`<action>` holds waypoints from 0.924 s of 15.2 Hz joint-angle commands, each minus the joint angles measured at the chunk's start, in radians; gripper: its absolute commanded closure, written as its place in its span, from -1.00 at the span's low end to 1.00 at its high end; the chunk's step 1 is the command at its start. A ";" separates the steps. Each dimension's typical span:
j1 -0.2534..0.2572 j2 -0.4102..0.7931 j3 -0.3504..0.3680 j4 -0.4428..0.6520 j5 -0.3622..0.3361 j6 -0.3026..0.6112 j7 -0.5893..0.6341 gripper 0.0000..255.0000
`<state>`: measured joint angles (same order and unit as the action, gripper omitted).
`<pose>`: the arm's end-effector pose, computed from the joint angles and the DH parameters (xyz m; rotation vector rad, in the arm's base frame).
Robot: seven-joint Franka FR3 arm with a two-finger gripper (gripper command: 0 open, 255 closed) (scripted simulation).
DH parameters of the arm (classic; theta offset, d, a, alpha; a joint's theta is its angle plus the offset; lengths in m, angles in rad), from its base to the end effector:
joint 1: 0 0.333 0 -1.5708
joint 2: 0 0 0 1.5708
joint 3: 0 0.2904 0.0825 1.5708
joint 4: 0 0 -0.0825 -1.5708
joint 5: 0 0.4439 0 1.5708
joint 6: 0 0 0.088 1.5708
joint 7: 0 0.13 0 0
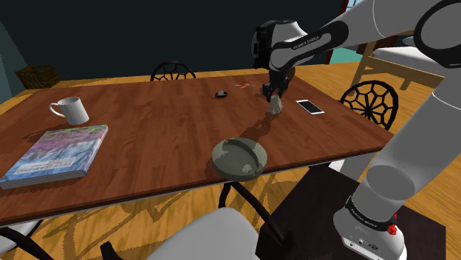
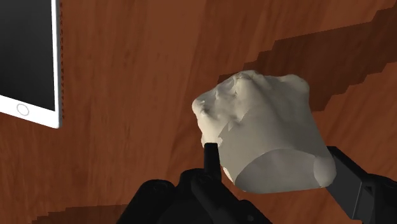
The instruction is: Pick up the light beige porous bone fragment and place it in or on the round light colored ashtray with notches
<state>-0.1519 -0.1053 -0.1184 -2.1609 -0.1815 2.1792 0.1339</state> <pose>0.5625 -0.1666 0.3787 2.9505 -0.4604 0.1694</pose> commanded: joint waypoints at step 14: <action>0.002 -0.031 0.003 0.086 0.008 -0.120 -0.016 1.00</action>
<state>-0.1496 -0.1321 -0.1156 -2.0832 -0.1740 2.0724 0.1198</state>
